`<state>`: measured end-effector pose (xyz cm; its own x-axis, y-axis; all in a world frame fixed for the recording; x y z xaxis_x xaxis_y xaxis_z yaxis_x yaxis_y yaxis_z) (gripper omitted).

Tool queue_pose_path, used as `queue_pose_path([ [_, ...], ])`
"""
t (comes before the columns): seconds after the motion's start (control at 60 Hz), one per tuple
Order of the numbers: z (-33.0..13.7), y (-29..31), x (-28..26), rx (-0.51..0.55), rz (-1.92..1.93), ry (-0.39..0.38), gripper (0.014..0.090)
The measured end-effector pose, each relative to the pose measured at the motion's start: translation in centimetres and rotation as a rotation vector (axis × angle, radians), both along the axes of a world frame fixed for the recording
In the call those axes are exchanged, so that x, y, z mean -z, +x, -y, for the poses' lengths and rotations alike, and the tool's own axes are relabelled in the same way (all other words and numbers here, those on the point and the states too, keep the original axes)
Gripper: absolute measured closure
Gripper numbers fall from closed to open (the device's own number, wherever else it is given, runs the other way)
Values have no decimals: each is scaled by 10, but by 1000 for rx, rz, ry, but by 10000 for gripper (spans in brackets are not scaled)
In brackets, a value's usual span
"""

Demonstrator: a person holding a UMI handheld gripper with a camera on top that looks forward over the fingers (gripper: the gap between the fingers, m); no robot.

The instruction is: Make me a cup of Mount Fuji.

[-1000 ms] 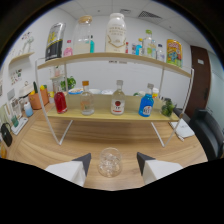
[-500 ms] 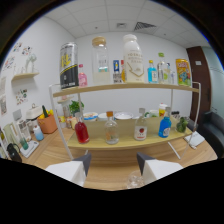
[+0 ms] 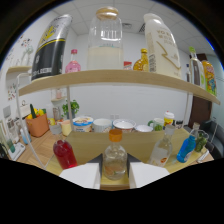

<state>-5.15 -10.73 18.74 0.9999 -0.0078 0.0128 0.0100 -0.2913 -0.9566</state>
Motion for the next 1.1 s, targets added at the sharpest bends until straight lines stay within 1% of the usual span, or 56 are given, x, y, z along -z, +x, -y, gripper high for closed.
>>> queue_pose_path([
  [0.017,-1,1,-1,5,2,-1,677],
  [0.133,-2,1,0,13,-6,-5,682],
  [0.267,0,0,-1,5,-7,-28,692],
  [0.317,4,-1,-5,-1,-7,-22,694],
  [0.433,22,-7,-19,-32,-15,-10,694],
  [0.55,52,-12,-28,-49,-61,2,693],
  [0.65,79,-17,-14,-61,-88,-20,695],
  [0.8,104,-20,28,-51,-151,-83,695],
  [0.883,111,-26,45,-32,-265,-107,694],
  [0.95,111,-30,49,-15,-440,-127,695],
  [1.1,106,-33,44,51,-879,-108,694],
])
